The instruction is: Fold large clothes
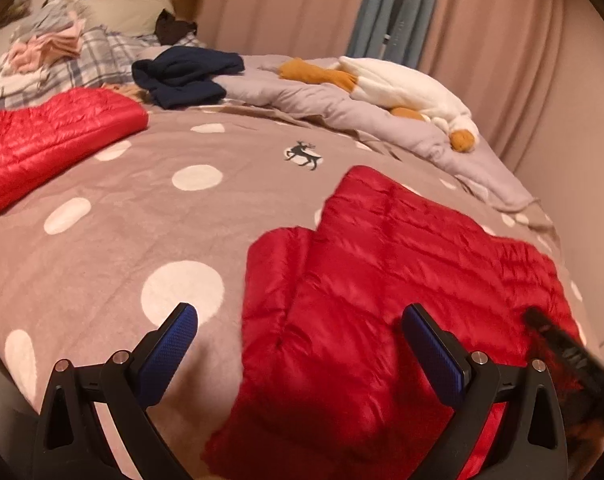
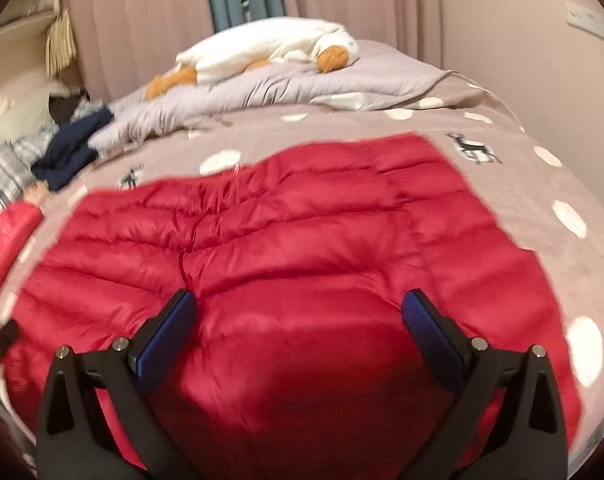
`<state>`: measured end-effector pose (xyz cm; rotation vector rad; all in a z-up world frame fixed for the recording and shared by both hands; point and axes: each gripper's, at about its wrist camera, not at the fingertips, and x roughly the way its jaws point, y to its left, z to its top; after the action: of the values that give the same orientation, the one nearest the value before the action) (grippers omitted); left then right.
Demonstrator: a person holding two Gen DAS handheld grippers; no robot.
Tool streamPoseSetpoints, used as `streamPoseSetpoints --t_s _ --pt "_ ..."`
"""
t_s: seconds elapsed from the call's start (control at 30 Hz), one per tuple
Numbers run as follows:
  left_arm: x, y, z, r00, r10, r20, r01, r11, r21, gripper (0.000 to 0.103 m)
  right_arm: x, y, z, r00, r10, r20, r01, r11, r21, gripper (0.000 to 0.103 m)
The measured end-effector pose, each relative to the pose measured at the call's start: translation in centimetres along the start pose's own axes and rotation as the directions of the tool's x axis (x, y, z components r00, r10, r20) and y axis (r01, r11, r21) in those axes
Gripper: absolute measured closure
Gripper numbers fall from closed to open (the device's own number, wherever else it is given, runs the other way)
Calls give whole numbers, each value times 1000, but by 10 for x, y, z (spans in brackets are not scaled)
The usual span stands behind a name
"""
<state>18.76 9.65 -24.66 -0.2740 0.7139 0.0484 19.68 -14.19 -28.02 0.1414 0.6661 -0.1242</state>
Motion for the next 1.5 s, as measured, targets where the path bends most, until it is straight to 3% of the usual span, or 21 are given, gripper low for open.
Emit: streamPoseSetpoints --t_s 0.17,0.4,0.6,0.67,0.77,0.87,0.93,1.0,1.07,1.13,1.2,1.23,1.3,1.37,1.5 --pt "-9 2 -7 1000 -10 -12 10 1000 1 1 -36 -47 -7 999 -48 25 44 990 132 0" --pt "1 28 -22 993 -58 -105 46 992 -116 1 -49 -109 -33 992 -119 -32 124 959 254 0" --pt "16 31 -38 986 -75 -151 52 988 -148 1 -48 -142 -58 995 -60 -81 86 920 382 0" --pt "19 31 -41 981 -115 -158 88 982 -169 1 -45 -146 -66 996 -10 -83 44 909 415 0" --pt "26 32 -46 951 -251 -180 201 945 -256 1 -35 -148 -77 993 76 -88 -23 872 489 0" --pt "28 27 -47 921 -342 -186 285 917 -279 1 -32 -144 -81 988 152 -29 -110 823 557 0" --pt "34 22 -43 900 -390 -193 328 900 -288 1 -25 -138 -79 970 245 11 -203 777 595 0" --pt "45 20 -36 871 -455 -184 379 862 -337 1 -12 -132 -78 946 321 35 -268 721 639 0" --pt "60 23 -31 846 -510 -159 419 818 -394 1 -7 -122 -73 952 302 38 -260 743 616 0" --pt "67 28 -27 855 -503 -130 409 806 -429 9 -2 -113 -71 959 283 29 -248 781 573 4" --pt "71 26 -24 874 -473 -112 390 820 -419 27 1 -105 -69 973 231 3 -200 837 509 15" --pt "72 26 -24 877 -469 -103 392 824 -409 30 2 -100 -68 976 217 0 -190 856 481 20" --pt "70 24 -27 892 -446 -70 387 836 -388 37 4 -102 -68 973 230 17 -210 854 475 33" --pt "63 21 -28 910 -412 -53 368 858 -358 43 6 -106 -70 960 278 31 -255 827 501 45" --pt "52 19 -20 942 -333 -40 311 912 -267 51 8 -96 -63 949 316 12 -282 828 486 53"
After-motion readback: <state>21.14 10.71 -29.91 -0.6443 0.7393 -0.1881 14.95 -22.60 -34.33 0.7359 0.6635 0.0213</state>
